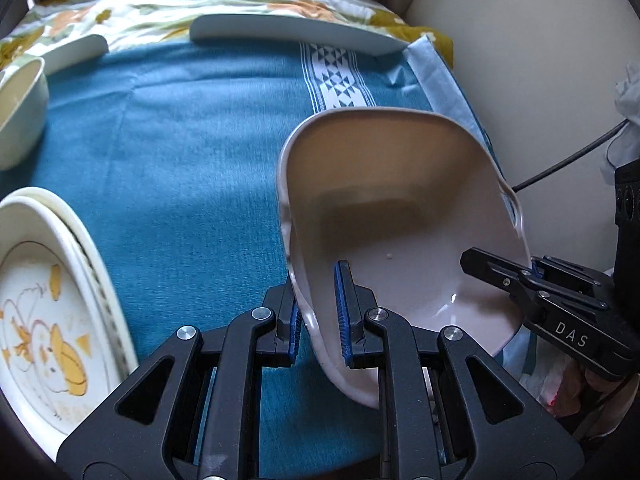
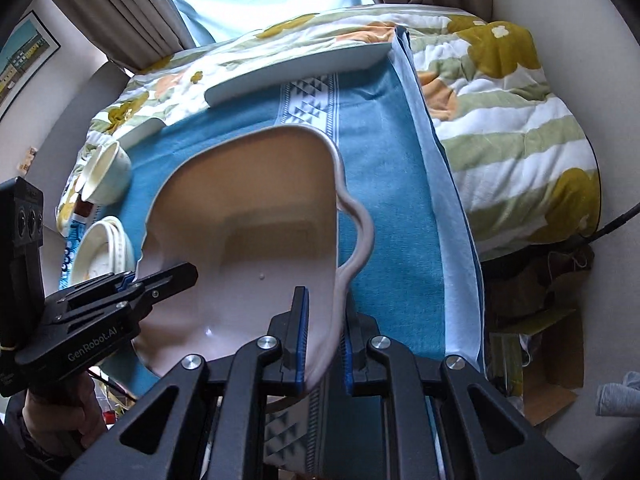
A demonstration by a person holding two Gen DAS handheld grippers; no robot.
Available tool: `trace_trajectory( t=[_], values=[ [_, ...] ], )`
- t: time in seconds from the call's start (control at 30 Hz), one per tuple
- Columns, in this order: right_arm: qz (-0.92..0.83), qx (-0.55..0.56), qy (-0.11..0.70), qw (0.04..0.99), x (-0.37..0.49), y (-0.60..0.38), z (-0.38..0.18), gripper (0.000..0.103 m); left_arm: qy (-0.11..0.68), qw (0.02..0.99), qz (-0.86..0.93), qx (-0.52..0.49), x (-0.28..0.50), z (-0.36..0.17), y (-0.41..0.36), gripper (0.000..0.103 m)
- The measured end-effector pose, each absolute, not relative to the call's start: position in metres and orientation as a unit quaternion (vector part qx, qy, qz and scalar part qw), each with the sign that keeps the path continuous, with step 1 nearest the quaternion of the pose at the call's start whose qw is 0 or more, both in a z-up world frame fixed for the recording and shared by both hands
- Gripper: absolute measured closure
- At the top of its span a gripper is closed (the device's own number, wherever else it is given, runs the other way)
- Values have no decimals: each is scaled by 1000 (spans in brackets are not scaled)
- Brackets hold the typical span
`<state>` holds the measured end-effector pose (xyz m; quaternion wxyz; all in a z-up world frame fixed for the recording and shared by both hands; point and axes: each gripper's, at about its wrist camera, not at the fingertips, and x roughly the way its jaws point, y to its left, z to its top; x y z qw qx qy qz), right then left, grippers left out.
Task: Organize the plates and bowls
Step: 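Carry the pink bowl with both grippers and lower it onto the table, then open both grippers and move them toward the cream bowl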
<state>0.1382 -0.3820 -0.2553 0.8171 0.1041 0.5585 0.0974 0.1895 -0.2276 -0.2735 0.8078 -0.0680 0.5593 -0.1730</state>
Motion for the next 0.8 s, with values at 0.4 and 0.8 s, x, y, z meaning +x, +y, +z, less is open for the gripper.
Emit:
trace_trajectory(
  t=[0.4, 0.8],
  values=[
    [104, 112, 559, 815, 132, -396, -269, 88, 557, 815, -156, -30, 195, -275, -242, 79],
    [108, 132, 532, 829, 123, -412, -249, 41, 532, 834, -143, -25, 190, -244, -234, 35]
  ],
)
